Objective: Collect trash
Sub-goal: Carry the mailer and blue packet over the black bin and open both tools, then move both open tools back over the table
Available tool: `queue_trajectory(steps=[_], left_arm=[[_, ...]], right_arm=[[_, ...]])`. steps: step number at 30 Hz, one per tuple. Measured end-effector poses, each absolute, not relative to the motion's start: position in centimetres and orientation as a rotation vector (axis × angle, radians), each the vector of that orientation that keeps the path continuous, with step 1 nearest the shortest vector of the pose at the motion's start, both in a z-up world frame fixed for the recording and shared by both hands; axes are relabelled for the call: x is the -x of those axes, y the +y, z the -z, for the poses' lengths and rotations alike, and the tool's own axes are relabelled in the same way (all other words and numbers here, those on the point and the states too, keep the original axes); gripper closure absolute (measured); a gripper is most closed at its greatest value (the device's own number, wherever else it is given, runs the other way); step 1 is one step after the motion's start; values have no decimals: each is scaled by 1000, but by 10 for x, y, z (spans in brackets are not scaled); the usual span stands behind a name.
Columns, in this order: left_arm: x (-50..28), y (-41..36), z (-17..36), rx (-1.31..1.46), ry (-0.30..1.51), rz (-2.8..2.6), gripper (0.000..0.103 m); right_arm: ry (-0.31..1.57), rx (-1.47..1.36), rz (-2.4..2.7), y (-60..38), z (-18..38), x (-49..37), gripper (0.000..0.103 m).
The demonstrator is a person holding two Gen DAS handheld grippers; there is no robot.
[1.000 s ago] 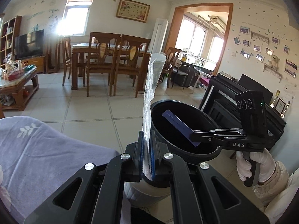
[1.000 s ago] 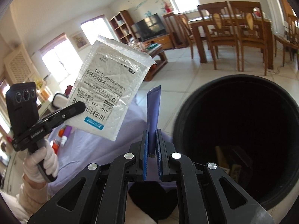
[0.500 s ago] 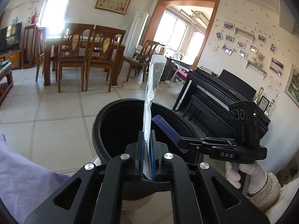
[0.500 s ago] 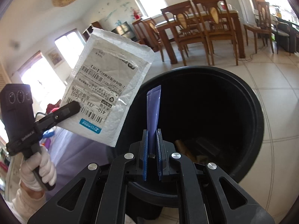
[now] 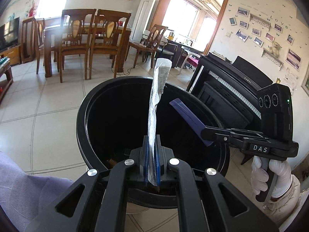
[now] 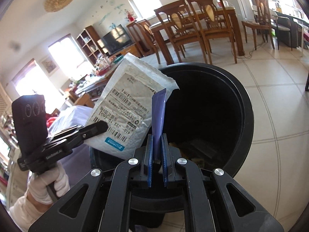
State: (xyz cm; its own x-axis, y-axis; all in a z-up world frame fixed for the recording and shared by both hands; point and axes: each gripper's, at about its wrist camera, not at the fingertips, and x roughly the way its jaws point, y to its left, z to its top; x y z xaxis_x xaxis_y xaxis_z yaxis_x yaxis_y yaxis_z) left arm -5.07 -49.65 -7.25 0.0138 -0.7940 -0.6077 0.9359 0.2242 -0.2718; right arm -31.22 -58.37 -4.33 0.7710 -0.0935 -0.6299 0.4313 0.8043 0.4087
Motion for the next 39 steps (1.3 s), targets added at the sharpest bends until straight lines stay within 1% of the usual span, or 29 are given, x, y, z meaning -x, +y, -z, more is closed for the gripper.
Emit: queue_trajectory(steps=[10, 16, 20, 22, 23, 24, 25, 33, 35, 36, 37, 38, 39], left_arm=[[55, -505, 86, -301, 789, 1350, 96], [56, -509, 85, -332, 779, 1337, 96], [59, -506, 85, -333, 763, 1329, 94], [60, -506, 84, -342, 755, 1321, 94], [61, -505, 84, -344, 751, 1320, 93], [61, -504, 83, -343, 748, 1325, 93], [62, -503, 82, -345, 743, 1329, 93], [70, -491, 71, -375, 670, 1314, 92], [71, -484, 68, -372, 658, 1301, 77], [72, -482, 66, -367, 650, 1291, 50], [73, -476, 63, -360, 635, 1272, 20], [73, -469, 60, -349, 606, 1247, 13], [73, -462, 57, -340, 582, 1232, 11]], right_arm=[[661, -558, 316, -588, 43, 287, 94], [667, -556, 323, -585, 44, 283, 94], [670, -544, 330, -577, 43, 285, 88], [670, -536, 333, -575, 42, 284, 81], [669, -529, 338, -574, 42, 283, 71], [666, -520, 349, -573, 41, 283, 54], [664, -515, 358, -572, 41, 282, 49], [668, -502, 358, -569, 41, 277, 48], [665, -500, 355, -568, 38, 276, 48], [664, -497, 352, -566, 37, 273, 48], [662, -494, 349, -565, 36, 272, 48], [661, -492, 345, -562, 35, 269, 48], [661, -491, 342, -560, 34, 267, 42]])
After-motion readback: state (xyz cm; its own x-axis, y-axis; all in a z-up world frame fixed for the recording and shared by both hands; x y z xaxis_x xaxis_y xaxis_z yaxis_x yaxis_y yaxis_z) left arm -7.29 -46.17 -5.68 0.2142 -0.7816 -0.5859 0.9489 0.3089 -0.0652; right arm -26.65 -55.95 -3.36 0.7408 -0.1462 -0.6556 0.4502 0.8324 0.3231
